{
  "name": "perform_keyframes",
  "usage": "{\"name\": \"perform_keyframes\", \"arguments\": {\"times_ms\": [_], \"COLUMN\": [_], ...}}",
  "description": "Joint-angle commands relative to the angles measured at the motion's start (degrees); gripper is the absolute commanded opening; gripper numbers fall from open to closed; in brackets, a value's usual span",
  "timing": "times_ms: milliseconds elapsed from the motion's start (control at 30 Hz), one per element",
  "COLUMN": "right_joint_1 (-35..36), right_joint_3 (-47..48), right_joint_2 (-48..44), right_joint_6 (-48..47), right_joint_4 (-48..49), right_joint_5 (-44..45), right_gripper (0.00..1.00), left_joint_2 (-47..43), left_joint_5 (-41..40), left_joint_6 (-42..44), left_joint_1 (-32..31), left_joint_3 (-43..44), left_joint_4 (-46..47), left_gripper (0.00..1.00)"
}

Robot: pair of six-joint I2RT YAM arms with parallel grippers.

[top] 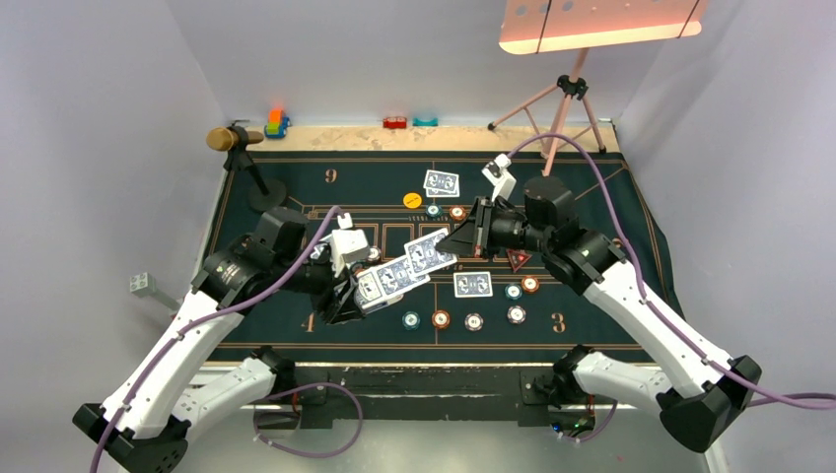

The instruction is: Distribute texas hold em gaming equipment

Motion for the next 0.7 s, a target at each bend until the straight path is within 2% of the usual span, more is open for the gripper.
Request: {"name": "perform_keyframes", "arguments": {"times_ms": [0,300,433,667], "right_joint_1": [-1.2,-4.4,-8.0,-14.4], "right_joint_3": [2.7,3.2,2.3,-7.4], "right_joint_2": [-2.2,-3.8,-5.4,-5.4], "right_joint_6": [1.8,0.1,-3.1,-5.4], "right_joint_4": [3.0,-0.1,-5.3,-4.1], "right_joint_5": [-2.5,-2.3,1.9,2.2], "right_gripper": [0.00,0.00,0.00,0.00], "left_joint_2": [-1.0,-1.2,-1.4,-1.5], "left_joint_5": [1.9,1.9,1.9,2.2], "left_joint_6": [-1.3,-1.3,-1.3,-1.1], "left_joint_1": [0.4,0.5,0.5,0.5], "left_joint_3": [0.2,0.1,0.2,0.4], "left_joint_4": [2.5,2.3,2.2,2.0], "left_gripper": [0.17,0.17,0.17,0.17]}}
